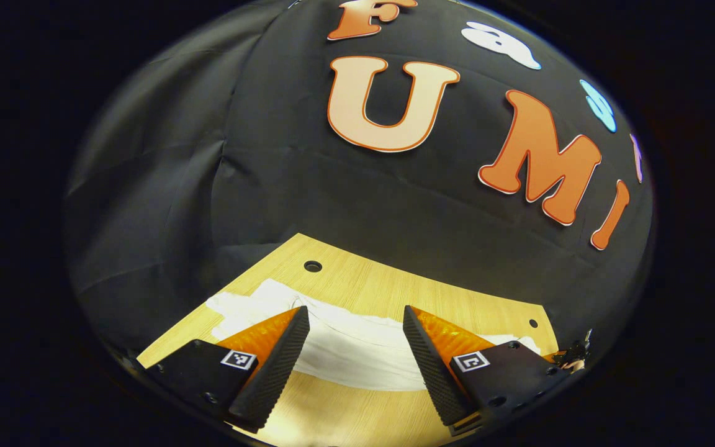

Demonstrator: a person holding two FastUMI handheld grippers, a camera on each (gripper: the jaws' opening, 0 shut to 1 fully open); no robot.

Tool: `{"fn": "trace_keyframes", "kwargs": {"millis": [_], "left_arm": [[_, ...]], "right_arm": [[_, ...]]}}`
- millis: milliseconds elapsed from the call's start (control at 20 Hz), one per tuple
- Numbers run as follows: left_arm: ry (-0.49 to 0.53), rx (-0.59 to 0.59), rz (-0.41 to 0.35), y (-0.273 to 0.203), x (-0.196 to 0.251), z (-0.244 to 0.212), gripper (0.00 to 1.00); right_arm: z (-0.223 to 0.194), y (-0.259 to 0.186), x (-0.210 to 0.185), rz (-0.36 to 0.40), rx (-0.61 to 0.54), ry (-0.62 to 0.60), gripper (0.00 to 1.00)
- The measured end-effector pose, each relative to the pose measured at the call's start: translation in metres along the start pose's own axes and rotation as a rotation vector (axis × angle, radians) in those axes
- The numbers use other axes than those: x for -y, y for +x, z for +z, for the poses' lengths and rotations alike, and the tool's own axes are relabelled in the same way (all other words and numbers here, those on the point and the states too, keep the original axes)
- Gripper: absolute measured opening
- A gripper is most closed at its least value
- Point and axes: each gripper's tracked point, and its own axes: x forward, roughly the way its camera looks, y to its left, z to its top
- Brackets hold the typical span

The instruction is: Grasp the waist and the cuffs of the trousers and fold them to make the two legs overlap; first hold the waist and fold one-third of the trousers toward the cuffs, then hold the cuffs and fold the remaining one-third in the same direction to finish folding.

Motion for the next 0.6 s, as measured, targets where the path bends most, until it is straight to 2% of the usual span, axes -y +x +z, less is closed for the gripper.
{"fn": "trace_keyframes", "kwargs": {"millis": [100,200,400,600], "left_arm": [[0.004,0.005,0.003,-0.001,-0.002,0.002,0.99],[-0.007,0.007,-0.001,-0.004,-0.007,0.005,0.99],[-0.049,-0.001,-0.029,0.000,-0.027,0.005,0.99],[-0.053,-0.018,-0.068,0.007,-0.046,0.011,0.99]], "right_arm": [[0.001,-0.007,-0.007,0.012,0.023,-0.034,0.08],[0.006,-0.021,-0.021,0.037,0.054,-0.066,0.06],[0.013,-0.054,-0.060,0.104,0.106,-0.102,0.06],[0.004,-0.079,-0.107,0.143,0.168,-0.203,0.06]]}}
